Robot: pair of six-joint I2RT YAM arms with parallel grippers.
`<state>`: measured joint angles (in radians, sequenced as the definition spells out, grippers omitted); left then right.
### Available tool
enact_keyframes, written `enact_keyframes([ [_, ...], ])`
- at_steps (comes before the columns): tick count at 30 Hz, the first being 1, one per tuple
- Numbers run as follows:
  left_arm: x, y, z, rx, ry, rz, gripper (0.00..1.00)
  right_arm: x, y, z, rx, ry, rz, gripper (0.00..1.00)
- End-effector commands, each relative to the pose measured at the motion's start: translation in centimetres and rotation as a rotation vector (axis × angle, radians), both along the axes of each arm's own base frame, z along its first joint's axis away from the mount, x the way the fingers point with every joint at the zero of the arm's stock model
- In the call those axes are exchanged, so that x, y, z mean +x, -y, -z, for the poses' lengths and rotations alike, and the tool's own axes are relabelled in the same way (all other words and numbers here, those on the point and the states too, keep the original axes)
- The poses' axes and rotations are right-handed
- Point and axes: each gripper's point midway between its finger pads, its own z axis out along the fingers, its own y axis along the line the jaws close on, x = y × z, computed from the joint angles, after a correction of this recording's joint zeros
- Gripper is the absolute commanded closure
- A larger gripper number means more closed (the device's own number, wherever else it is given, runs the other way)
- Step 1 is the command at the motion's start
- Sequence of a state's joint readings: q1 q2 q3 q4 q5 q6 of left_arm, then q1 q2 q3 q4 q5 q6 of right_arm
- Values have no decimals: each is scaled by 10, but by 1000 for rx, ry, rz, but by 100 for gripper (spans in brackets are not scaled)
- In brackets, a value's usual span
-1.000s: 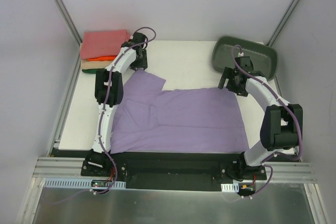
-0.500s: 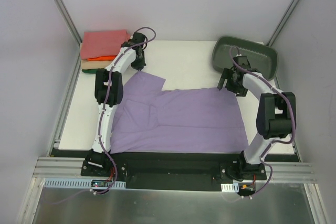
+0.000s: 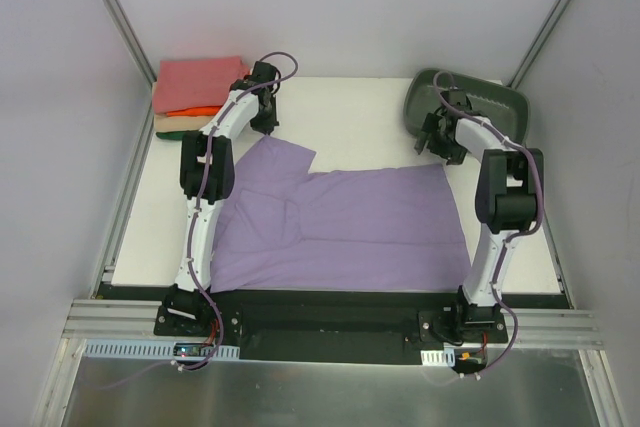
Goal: Fold and stack the t-shirts
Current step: Grap the side of the flattened tshirt furthest away from the robot with both arms
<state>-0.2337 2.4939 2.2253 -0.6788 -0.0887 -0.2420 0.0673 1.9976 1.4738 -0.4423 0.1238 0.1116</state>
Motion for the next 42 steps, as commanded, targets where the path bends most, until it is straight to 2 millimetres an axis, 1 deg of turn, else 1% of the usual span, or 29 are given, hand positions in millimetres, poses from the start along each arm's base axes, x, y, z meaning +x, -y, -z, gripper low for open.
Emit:
enact_keyframes([
  [1,-8,0,-18,-28,-3,16,100,9,8,-3,-31,-28,30,17],
  [4,-9,0,-18,-25,-4,15,100,1,10,6,-31,-83,45,20],
  [5,-8,-1,-19,-24,-1,14,100,-3,10,8,-32,-105,48,22],
  [7,-9,1,-21,-35,0,21,100,-13,11,15,-27,-146,57,23],
  [11,-9,5,-20,-52,-2,25,100,-21,9,21,-9,-177,51,26],
  [15,-11,6,-23,-58,-2,32,100,-19,9,22,-5,-175,53,29],
  [17,-13,8,-24,-70,-2,43,100,-17,9,22,-5,-181,46,35],
  [18,-12,8,-25,-70,1,43,100,-15,9,20,-7,-178,44,40],
  [19,-12,7,-26,-68,3,43,100,-16,10,21,-9,-187,48,43],
  [22,-13,5,-31,-61,13,37,100,-21,11,21,-15,-200,51,56],
  [24,-13,4,-35,-58,20,35,100,-23,12,21,-23,-200,53,67],
  [27,-15,6,-41,-68,28,40,100,-23,12,18,-18,-194,49,79],
  [31,-20,7,-48,-83,29,39,100,-17,6,9,9,-151,18,97],
  [32,-22,7,-50,-84,31,38,100,-14,4,5,19,-136,0,99],
  [33,-26,12,-52,-115,23,57,100,-12,1,2,25,-121,-19,99],
  [36,-34,20,-63,-162,27,80,100,-8,-6,-10,26,-80,-73,99],
  [39,-45,22,-71,-192,31,74,100,-13,-17,-18,61,-55,-110,99],
  [42,-61,24,-78,-222,34,68,100,-23,-20,-23,57,-45,-119,99],
])
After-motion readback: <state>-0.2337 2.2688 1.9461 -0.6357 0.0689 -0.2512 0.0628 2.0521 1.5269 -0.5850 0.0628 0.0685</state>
